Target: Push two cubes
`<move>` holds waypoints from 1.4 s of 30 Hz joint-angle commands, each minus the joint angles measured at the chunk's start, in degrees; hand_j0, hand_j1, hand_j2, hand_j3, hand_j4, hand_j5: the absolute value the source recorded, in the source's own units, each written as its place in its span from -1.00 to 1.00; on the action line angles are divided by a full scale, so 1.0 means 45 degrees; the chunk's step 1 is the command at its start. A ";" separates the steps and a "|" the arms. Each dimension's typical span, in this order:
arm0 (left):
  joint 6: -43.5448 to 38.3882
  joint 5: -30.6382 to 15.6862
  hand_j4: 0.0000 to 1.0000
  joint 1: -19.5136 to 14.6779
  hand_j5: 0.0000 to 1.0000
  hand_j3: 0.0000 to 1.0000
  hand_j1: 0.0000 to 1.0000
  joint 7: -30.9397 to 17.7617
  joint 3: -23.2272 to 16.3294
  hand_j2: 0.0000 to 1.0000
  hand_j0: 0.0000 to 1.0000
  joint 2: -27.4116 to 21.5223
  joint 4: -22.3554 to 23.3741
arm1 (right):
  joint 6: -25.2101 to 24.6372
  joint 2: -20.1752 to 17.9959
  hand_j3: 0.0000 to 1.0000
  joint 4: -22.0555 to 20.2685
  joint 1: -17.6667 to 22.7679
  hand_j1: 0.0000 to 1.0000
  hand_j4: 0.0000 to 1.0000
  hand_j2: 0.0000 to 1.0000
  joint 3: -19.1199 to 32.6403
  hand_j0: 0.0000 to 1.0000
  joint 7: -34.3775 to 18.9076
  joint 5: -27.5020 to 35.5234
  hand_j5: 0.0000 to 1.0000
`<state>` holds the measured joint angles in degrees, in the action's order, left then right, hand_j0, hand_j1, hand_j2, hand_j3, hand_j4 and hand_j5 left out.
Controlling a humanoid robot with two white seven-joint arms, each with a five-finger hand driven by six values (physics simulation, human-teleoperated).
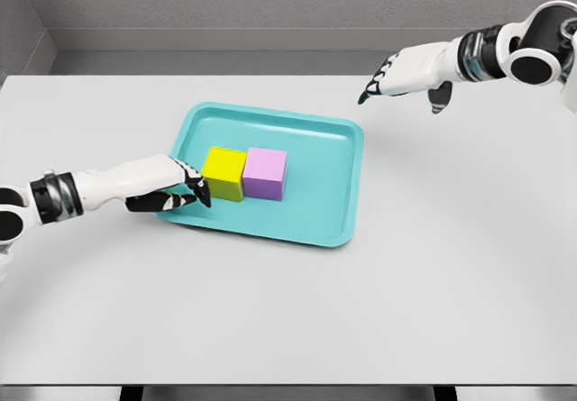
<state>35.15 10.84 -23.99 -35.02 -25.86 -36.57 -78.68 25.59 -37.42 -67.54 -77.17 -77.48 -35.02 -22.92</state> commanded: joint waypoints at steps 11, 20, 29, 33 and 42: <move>-0.0032 -0.0066 -0.07 -0.0234 -0.07 -0.07 -0.07 0.0004 -0.0093 -0.07 -0.07 0.0392 0.0628 | -0.0022 -0.1275 1.00 0.0086 0.0371 1.00 1.00 1.00 0.0773 1.00 0.0004 -0.0004 1.00; -0.0032 0.0071 -0.06 -0.0215 -0.06 -0.06 -0.06 0.0004 -0.0093 -0.06 -0.06 0.0510 0.0667 | -0.0003 -0.1256 1.00 -0.0031 0.0449 1.00 1.00 1.00 0.0773 1.00 0.0004 -0.0004 1.00; -0.0032 0.0052 -0.06 -0.0234 -0.06 -0.06 -0.06 0.0004 -0.0035 -0.06 -0.06 0.0568 0.0687 | 0.0017 -0.1607 1.00 -0.0578 0.0488 1.00 1.00 1.00 0.0734 1.00 0.0004 -0.0004 1.00; -0.0032 -0.0007 -0.04 -0.0196 -0.04 -0.04 -0.04 0.0004 -0.0074 -0.04 -0.04 0.0490 0.0316 | 0.0017 -0.1783 1.00 -0.0656 0.0566 1.00 1.00 1.00 0.0773 1.00 0.0004 -0.0004 1.00; -0.0032 0.0305 -0.04 -0.0234 -0.04 -0.04 -0.04 0.0004 -0.0152 -0.04 -0.04 0.1193 0.0647 | 0.0017 -0.1900 1.00 -0.0754 0.0605 1.00 1.00 1.00 0.1105 1.00 0.0004 -0.0004 1.00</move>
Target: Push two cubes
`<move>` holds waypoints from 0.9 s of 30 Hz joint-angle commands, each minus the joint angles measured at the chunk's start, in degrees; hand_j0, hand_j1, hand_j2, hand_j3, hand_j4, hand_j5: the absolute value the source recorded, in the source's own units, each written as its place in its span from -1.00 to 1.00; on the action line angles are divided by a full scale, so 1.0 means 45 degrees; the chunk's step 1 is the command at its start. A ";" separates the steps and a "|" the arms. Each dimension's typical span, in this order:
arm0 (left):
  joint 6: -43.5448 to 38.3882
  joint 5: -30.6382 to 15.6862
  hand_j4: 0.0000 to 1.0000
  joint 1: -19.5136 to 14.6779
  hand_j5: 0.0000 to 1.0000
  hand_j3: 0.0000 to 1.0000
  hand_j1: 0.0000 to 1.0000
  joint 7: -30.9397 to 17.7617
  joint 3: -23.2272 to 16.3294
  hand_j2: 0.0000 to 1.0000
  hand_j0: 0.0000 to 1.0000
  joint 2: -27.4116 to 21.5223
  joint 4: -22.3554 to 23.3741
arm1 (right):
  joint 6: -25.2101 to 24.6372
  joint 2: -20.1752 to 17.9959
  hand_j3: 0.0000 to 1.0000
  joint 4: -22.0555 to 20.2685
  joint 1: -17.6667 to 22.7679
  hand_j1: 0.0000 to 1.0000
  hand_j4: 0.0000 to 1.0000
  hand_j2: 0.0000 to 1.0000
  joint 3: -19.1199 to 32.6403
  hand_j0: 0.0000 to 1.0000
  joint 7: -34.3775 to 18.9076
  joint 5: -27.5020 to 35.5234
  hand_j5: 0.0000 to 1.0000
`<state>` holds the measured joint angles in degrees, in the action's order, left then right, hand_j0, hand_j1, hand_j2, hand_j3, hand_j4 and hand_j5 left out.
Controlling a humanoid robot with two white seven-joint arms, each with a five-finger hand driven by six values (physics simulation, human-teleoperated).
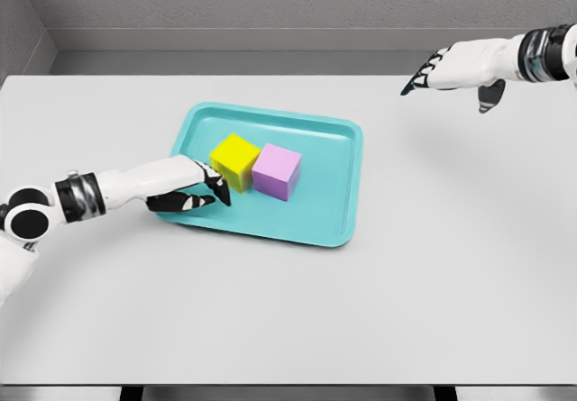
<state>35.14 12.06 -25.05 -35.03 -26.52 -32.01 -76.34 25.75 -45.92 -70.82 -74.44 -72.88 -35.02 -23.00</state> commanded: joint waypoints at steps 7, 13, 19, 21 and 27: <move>-0.0031 -0.0005 -0.04 0.0000 -0.04 -0.04 -0.04 0.0007 0.0093 -0.04 -0.04 -0.0014 0.0187 | -0.0019 0.0010 1.00 -0.0473 0.0156 1.00 1.00 1.00 0.0062 1.00 0.0004 0.0014 1.00; -0.0031 -0.0630 -0.03 -0.0313 -0.03 -0.03 -0.03 0.0007 0.0210 -0.03 -0.03 -0.1128 -0.0009 | -0.0019 0.0010 1.00 -0.1060 0.0313 1.00 1.00 1.00 -0.0094 1.00 0.0004 0.0014 1.00; -0.0031 -0.0279 -0.15 -0.1386 -0.15 -0.15 -0.15 0.0007 0.0073 -0.15 -0.15 -0.1030 0.0830 | -0.0116 0.0342 1.00 -0.1118 0.0313 1.00 1.00 1.00 -0.0562 1.00 0.0004 0.0014 1.00; -0.0031 -0.0259 -0.15 -0.1816 -0.15 -0.15 -0.15 0.0007 0.0054 -0.15 -0.15 -0.0972 0.1260 | -0.0077 0.0361 0.64 -0.1743 0.0313 0.64 0.64 0.64 -0.0953 0.64 0.0004 0.0014 0.64; -0.0031 0.0581 -0.14 -0.2617 -0.14 -0.14 -0.14 0.0007 0.0015 -0.14 -0.14 0.0180 0.2569 | 0.0626 0.1142 -0.63 -0.1685 0.0254 -0.63 -0.63 -0.63 -0.1598 -0.63 0.0004 0.0755 -0.63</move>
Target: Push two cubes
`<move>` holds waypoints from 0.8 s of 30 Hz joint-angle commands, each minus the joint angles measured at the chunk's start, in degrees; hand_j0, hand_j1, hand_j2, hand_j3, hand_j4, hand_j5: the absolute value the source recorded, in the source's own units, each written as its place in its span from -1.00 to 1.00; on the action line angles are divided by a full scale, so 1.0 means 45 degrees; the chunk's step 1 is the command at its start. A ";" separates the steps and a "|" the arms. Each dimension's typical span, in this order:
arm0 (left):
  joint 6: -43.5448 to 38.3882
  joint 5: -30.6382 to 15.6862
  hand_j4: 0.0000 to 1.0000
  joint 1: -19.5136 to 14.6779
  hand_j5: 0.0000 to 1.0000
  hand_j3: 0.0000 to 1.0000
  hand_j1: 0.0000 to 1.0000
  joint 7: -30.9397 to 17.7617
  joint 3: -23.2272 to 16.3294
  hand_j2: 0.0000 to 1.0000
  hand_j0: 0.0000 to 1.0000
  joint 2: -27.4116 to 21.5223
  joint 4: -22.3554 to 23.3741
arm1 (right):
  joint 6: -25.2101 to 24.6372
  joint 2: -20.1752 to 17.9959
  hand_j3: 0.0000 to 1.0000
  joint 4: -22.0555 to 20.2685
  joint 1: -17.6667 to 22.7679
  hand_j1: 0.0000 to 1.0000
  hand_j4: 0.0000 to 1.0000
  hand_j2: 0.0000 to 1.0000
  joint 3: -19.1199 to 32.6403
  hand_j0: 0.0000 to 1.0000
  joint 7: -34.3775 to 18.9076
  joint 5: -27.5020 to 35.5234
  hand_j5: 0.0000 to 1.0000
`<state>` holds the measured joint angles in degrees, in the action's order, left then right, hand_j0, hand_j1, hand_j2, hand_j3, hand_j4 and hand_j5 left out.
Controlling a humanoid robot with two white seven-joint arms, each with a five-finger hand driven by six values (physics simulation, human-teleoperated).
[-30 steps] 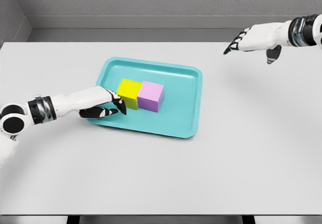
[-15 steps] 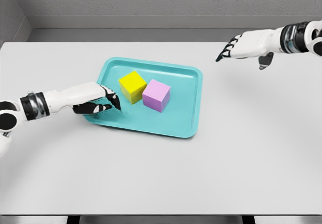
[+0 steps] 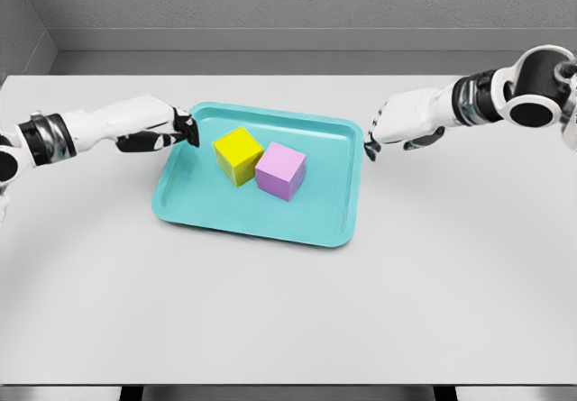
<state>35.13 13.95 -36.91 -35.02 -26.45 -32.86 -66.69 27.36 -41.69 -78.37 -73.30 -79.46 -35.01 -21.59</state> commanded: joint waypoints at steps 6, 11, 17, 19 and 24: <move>-0.0030 0.0435 -0.14 -0.0429 -0.14 -0.14 -0.14 0.0004 -0.0002 -0.14 -0.14 0.0818 0.1284 | 0.0267 0.0417 -0.67 -0.0182 -0.0059 -0.67 -0.67 -0.67 -0.0427 -0.67 0.0003 0.0717 -0.67; -0.0030 0.0689 -0.13 -0.0606 -0.13 -0.13 -0.13 0.0004 -0.0002 -0.13 -0.13 0.1229 0.1558 | 0.0247 0.0613 -0.66 -0.0142 -0.0137 -0.66 -0.66 -0.66 -0.0798 -0.66 0.0003 0.0756 -0.66; -0.0030 0.0670 -0.09 -0.0528 -0.09 -0.09 -0.09 0.0004 -0.0295 -0.09 -0.09 0.1112 0.1401 | 0.0189 0.0788 -0.65 -0.0006 -0.0215 -0.65 -0.65 -0.65 -0.0818 -0.65 0.0003 0.0814 -0.65; -0.0030 0.0670 -0.09 -0.0528 -0.09 -0.09 -0.09 0.0004 -0.0295 -0.09 -0.09 0.1131 0.1401 | 0.0150 0.1296 -0.65 0.0365 -0.0234 -0.65 -0.65 -0.65 -0.1150 -0.65 0.0003 0.0834 -0.65; -0.0030 0.0670 -0.08 -0.0469 -0.08 -0.08 -0.08 0.0004 -0.0314 -0.08 -0.08 0.1190 0.1382 | 0.0130 0.1531 -0.65 0.0405 -0.0293 -0.65 -0.65 -0.65 -0.1384 -0.65 0.0003 0.0854 -0.65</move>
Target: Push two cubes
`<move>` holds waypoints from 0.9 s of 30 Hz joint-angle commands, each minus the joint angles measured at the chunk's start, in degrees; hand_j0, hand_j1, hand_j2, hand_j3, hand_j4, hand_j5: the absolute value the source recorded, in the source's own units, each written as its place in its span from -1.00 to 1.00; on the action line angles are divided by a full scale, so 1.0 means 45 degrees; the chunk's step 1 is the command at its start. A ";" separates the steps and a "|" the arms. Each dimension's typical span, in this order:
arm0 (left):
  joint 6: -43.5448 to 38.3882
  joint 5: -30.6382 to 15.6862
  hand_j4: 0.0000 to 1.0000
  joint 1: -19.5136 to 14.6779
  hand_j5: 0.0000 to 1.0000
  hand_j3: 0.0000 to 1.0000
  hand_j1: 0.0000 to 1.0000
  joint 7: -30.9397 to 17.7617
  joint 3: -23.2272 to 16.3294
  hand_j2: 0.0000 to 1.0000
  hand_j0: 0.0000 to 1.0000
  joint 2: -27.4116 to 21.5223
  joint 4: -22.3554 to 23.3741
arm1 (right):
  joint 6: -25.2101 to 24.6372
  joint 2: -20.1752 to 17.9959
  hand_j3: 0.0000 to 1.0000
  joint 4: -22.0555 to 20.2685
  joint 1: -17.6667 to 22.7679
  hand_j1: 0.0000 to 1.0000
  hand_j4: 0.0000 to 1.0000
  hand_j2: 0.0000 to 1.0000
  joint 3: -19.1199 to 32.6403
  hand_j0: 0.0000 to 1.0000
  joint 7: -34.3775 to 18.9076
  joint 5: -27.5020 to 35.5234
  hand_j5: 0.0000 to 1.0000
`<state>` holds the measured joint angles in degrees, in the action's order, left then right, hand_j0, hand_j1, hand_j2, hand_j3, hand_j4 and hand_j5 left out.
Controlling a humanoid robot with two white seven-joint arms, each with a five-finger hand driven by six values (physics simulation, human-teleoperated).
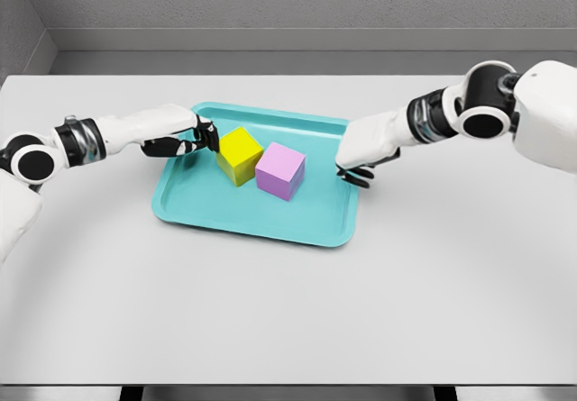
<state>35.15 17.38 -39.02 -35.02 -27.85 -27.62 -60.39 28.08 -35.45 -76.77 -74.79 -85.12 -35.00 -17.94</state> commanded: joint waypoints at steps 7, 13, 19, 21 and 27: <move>-0.0034 -0.0190 -0.07 0.0020 -0.07 -0.07 -0.07 0.0005 0.0017 -0.07 -0.07 -0.0367 -0.0037 | -0.0145 0.0632 -0.65 0.0380 0.0000 -0.65 -0.65 -0.65 -0.0441 -0.65 0.0001 0.0158 -0.65; -0.0034 -0.1245 -0.11 0.0274 -0.11 -0.11 -0.11 0.0005 0.0096 -0.11 -0.11 -0.2067 -0.0098 | -0.0184 0.1178 -0.65 0.0887 0.0000 -0.65 -0.65 -0.65 -0.0539 -0.65 0.0001 0.0177 -0.65; -0.0034 -0.0405 -0.17 -0.1152 -0.17 -0.17 -0.17 0.0005 0.0056 -0.17 -0.17 -0.0095 0.1876 | -0.0184 0.1725 -0.65 0.1571 0.0000 -0.65 -0.65 -0.65 -0.0558 -0.65 0.0001 0.0177 -0.65; -0.0034 0.0258 -0.18 -0.1172 -0.18 -0.18 -0.18 0.0005 0.0056 -0.18 -0.18 0.0413 0.2286 | -0.0184 0.1823 -0.65 0.1805 -0.0039 -0.65 -0.65 -0.65 -0.0714 -0.65 0.0001 0.0177 -0.65; -0.0034 0.0708 -0.17 -0.1484 -0.17 -0.17 -0.17 0.0005 0.0037 -0.17 -0.17 0.1254 0.2931 | -0.0184 0.1862 -0.65 0.1883 -0.0039 -0.65 -0.65 -0.65 -0.0792 -0.65 0.0001 0.0177 -0.65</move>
<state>35.14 20.06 -45.79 -35.02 -27.76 -23.47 -48.50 27.33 -27.26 -68.60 -74.97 -88.56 -35.00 -17.26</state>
